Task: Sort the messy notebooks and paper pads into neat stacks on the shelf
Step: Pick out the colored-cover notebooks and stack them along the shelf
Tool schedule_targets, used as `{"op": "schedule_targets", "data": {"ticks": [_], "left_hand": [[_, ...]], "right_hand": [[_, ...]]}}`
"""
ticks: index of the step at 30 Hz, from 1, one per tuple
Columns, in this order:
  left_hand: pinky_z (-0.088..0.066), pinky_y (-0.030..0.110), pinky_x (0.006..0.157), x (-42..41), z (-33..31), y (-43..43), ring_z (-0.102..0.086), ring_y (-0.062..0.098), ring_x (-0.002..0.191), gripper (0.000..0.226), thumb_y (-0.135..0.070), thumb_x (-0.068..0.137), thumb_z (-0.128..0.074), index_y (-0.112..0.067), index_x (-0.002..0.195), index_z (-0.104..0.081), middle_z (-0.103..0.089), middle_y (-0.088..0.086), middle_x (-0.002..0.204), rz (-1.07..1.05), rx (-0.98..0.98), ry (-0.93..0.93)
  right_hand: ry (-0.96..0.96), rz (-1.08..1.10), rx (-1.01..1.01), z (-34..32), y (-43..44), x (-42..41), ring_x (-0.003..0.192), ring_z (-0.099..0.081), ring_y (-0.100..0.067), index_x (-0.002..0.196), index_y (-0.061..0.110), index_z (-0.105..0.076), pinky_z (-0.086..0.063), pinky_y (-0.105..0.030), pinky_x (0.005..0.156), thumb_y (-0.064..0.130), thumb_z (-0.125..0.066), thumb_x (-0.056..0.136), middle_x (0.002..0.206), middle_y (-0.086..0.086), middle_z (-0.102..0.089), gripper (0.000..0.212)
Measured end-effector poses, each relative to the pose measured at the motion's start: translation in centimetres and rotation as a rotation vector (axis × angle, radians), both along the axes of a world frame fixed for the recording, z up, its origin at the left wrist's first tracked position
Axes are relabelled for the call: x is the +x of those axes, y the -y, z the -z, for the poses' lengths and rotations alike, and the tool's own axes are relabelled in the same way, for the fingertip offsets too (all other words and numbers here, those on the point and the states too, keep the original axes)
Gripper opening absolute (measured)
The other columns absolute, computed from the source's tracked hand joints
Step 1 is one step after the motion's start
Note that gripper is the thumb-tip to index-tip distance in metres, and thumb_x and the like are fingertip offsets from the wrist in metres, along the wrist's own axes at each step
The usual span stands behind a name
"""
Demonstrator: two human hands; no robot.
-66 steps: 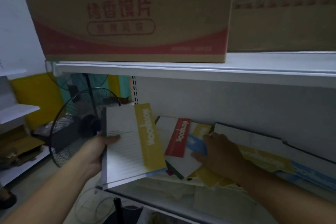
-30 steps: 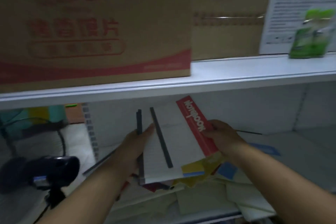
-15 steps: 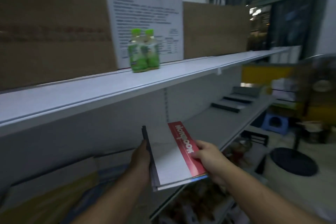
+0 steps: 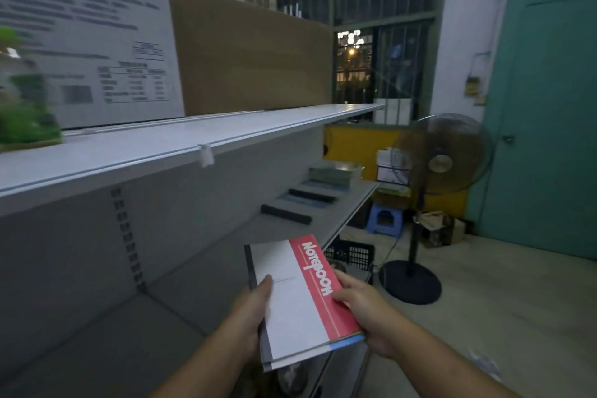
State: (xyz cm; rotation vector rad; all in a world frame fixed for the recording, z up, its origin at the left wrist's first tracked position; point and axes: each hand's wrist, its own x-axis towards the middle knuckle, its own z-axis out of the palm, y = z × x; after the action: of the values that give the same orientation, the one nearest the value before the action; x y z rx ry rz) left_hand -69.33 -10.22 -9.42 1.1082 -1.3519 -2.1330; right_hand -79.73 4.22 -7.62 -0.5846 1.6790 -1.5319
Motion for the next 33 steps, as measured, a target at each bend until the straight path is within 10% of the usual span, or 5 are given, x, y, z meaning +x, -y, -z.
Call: {"op": "schedule_targets", "data": {"ticks": [19, 24, 28, 33], "left_hand": [[-0.049, 0.041, 0.085, -27.0, 5.6, 12.9, -0.061, 0.037, 0.09, 0.033, -0.023, 0.095, -0.039, -0.004, 0.096, -0.066, -0.066, 0.02, 0.096, -0.164, -0.126, 0.062], [-0.049, 0.042, 0.09, -29.5, 5.5, 16.2, -0.058, 0.032, 0.098, 0.027, -0.016, 0.093, -0.047, -0.007, 0.116, -0.059, -0.061, 0.013, 0.109, -0.224, -0.303, 0.192], [-0.051, 0.043, 0.089, -31.0, 5.2, 18.2, -0.06, 0.029, 0.097, 0.017, -0.016, 0.093, -0.052, -0.011, 0.107, -0.061, -0.062, 0.01, 0.104, -0.267, -0.407, 0.274], [-0.05, 0.036, 0.077, -34.0, 5.4, 20.6, -0.057, 0.022, 0.08, 0.015, -0.018, 0.094, -0.05, -0.009, 0.092, -0.062, -0.061, 0.008, 0.089, -0.383, -0.569, 0.429]], "right_hand": [[-0.29, 0.213, 0.204, 1.5, 12.8, -24.9, 0.069, -0.069, -0.024, 0.079, 0.025, -0.068, -0.056, -0.036, 0.072, 0.007, -0.047, 0.09, 0.08, -0.009, -0.074, 0.03], [-0.395, 0.176, 0.197, 2.1, 17.4, -30.8, 0.069, -0.066, -0.015, 0.106, 0.02, -0.064, -0.052, -0.022, 0.055, 0.015, -0.055, 0.091, 0.086, -0.001, -0.068, 0.018], [-0.511, 0.076, 0.242, 3.0, 21.3, -35.8, 0.083, -0.064, -0.019, 0.107, 0.011, -0.068, -0.056, -0.03, 0.077, 0.006, -0.055, 0.088, 0.103, -0.009, -0.069, 0.024], [-0.656, -0.128, 0.244, 3.1, 26.5, -40.5, 0.06, -0.051, -0.002, 0.107, 0.015, -0.068, -0.034, 0.0, 0.04, 0.007, -0.048, 0.092, 0.096, -0.005, -0.065, 0.026]]}}
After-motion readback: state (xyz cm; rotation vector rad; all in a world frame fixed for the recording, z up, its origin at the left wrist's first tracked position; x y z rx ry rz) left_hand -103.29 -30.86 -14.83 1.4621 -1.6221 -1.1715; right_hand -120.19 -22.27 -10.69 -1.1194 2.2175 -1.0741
